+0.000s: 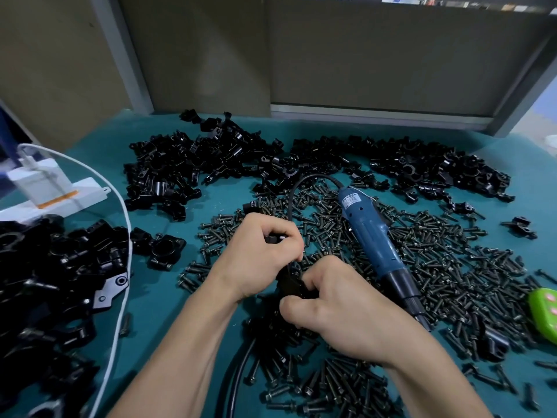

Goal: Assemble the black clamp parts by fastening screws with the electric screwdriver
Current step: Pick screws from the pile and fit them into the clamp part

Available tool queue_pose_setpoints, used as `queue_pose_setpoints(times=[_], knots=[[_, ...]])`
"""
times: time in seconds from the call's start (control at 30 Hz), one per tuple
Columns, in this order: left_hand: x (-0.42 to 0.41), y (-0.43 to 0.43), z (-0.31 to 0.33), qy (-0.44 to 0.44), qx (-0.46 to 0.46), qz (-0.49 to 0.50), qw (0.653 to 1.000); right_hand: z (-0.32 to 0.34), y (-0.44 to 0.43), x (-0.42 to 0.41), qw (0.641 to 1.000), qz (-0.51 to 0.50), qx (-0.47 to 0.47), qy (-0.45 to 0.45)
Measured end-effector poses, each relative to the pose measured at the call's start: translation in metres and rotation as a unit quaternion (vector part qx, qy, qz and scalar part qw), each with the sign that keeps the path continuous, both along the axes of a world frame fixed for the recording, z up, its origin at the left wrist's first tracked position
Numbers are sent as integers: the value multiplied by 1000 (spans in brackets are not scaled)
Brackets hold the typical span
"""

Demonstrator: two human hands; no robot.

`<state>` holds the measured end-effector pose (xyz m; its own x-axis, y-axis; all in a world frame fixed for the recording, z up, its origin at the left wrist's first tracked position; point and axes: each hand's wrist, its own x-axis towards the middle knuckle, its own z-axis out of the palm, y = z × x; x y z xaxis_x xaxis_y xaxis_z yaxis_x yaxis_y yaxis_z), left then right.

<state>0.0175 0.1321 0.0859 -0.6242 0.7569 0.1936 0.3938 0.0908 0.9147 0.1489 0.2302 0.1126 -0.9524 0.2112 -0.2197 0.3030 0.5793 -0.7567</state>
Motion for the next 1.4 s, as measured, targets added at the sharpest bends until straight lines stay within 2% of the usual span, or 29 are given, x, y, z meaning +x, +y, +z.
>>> queue_pose_setpoints(times=[0.13,0.2,0.33,0.4,0.53,0.67,0.8,0.93,1.1,1.23,1.33,1.4], knots=[[4,-4,5,92,-81,-41,992,1,3,3,999,8,7,-31],[5,-5,7,122,-100,-31,987,2,3,3,999,-7,26,-40],[6,-5,7,123,-100,-40,987,1,-1,2,992,-16,123,-40],[5,-4,5,118,-80,-46,989,3,-1,3,991,-12,130,-30],[4,5,-3,9,67,66,995,1,1,0,991,-100,13,83],[12,19,-3,-124,177,208,954,-10,-12,-5,957,-165,44,234],[13,18,2,-210,207,215,931,-20,-25,-9,936,-167,5,310],[8,14,8,-268,184,164,931,-23,-36,-13,919,-159,-26,360],[4,12,5,-314,169,114,927,-23,-43,-15,910,-171,38,377],[5,11,5,-400,245,56,881,-27,-40,-16,901,-183,158,361],[7,11,3,-413,242,101,872,-29,-34,-17,892,-178,225,350],[9,10,3,-440,229,126,859,-30,-32,-16,905,-176,243,303]])
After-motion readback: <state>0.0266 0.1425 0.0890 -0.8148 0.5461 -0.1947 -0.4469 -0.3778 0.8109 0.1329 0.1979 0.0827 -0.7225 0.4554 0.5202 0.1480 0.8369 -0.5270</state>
